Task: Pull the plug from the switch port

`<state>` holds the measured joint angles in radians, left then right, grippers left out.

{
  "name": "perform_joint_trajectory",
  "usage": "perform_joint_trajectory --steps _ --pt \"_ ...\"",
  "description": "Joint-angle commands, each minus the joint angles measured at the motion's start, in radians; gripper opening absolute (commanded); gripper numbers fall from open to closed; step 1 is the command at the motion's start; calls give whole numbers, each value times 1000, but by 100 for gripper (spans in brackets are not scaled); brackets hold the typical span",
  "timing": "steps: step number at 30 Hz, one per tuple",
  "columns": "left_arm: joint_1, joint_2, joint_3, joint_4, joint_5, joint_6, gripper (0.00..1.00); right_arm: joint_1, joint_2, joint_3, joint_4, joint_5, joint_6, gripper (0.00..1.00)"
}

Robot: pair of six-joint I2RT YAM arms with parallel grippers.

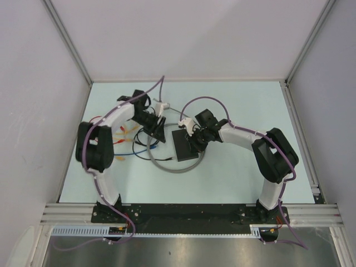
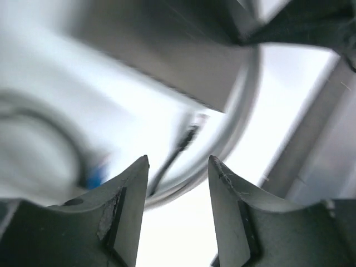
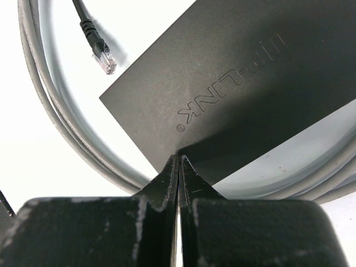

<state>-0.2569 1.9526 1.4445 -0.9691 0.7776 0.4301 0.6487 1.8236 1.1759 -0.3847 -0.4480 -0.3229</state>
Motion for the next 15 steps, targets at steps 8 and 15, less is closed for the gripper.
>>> perform_joint_trajectory --steps 8,15 --pt "123 -74 -21 165 -644 -229 47 14 46 -18 -22 45 -4 0" --pt "145 45 74 161 -699 -218 44 11 37 -18 -28 60 -10 0"
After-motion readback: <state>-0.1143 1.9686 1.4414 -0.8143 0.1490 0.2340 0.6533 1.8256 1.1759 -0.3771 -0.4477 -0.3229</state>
